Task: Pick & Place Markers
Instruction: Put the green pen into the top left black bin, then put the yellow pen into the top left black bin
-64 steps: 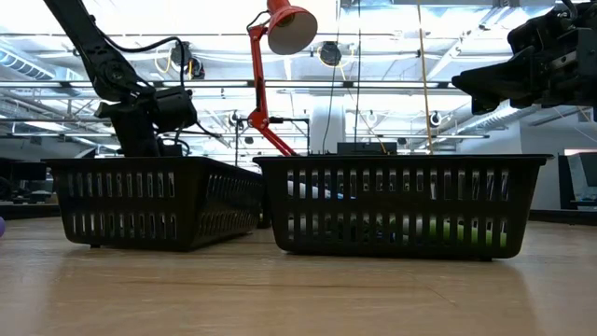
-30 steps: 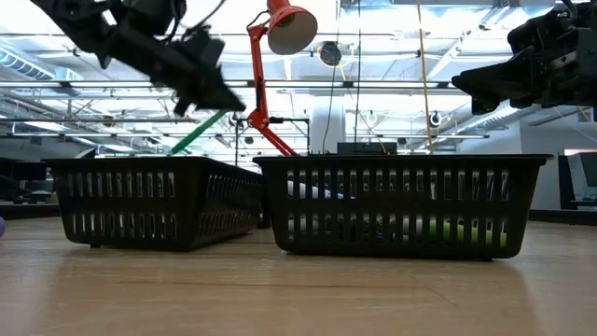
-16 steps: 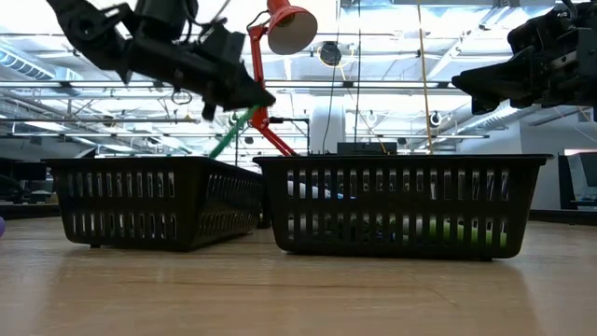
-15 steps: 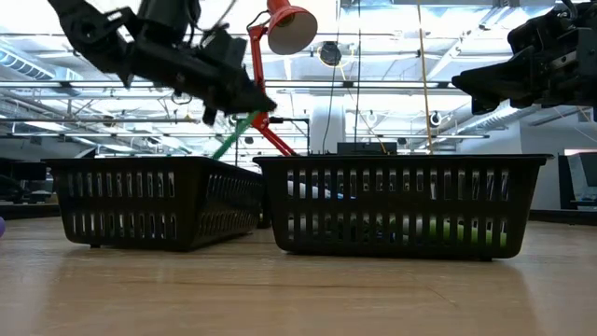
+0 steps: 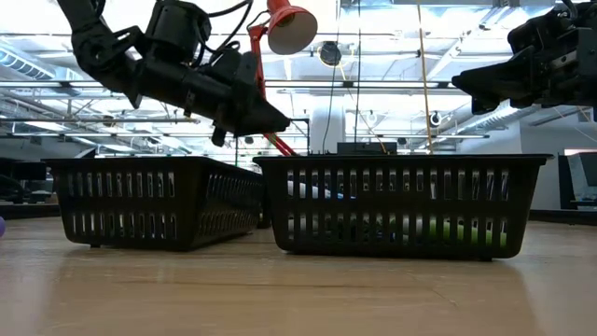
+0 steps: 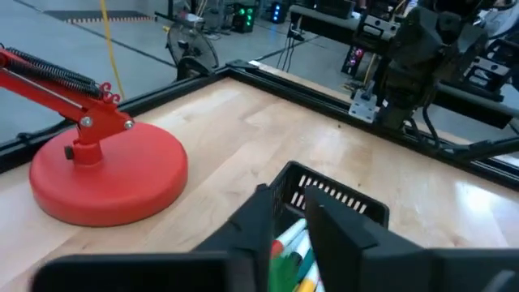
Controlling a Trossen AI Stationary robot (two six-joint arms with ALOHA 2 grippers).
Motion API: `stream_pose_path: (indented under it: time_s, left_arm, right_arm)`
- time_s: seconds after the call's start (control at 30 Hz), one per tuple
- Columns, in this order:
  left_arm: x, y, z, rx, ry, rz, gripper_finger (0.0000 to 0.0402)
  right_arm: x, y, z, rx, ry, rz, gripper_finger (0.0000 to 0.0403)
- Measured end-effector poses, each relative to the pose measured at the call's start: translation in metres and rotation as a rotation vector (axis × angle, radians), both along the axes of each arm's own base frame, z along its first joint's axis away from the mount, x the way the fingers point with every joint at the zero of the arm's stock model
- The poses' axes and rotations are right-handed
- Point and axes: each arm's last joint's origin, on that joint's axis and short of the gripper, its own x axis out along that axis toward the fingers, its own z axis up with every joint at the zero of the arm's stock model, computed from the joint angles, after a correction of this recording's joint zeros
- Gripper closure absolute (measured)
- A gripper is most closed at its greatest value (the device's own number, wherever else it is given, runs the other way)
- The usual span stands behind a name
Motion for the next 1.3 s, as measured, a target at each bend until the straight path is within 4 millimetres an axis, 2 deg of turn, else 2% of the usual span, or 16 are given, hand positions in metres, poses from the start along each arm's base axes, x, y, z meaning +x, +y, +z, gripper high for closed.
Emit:
stream_pose_path:
  time_s: [0.23,0.37,0.5,0.6,0.7,0.83,1.07,1.17,1.3]
  left_arm:
    - [0.0,-0.001,0.004,0.001,-0.026,-0.003,0.0249]
    - [0.0,-0.004,0.005,0.002,-0.026,-0.019,0.0224]
    - [-0.007,-0.004,0.016,0.007,-0.007,-0.007,0.021]
    - [-0.02,0.001,0.02,0.041,0.104,0.077,0.0207]
    - [-0.037,0.01,0.03,0.059,0.181,0.244,0.0206]
    - [-0.066,0.029,0.036,-0.03,0.267,0.432,0.0197]
    - [-0.106,0.058,0.009,-0.299,0.555,0.654,0.0174]
    - [-0.11,0.063,-0.002,-0.368,0.629,0.656,0.0159]
    - [-0.105,0.07,-0.011,-0.381,0.671,0.58,0.0135]
  right_arm:
    - [0.0,0.0,0.0,0.0,0.0,0.0,0.0325]
    - [0.0,0.0,0.0,0.0,0.0,0.0,0.0325]
    - [0.0,0.0,0.0,0.0,0.0,0.0,0.0325]
    - [0.0,0.0,0.0,0.0,0.0,0.0,0.0325]
    - [0.0,0.0,0.0,0.0,0.0,0.0,0.0325]
    - [0.0,0.0,0.0,0.0,0.0,0.0,0.0325]
    - [0.0,0.0,0.0,0.0,0.0,0.0,0.0325]
    - [0.0,0.0,0.0,0.0,0.0,0.0,0.0325]
    - [0.0,0.0,0.0,0.0,0.0,0.0,0.0325]
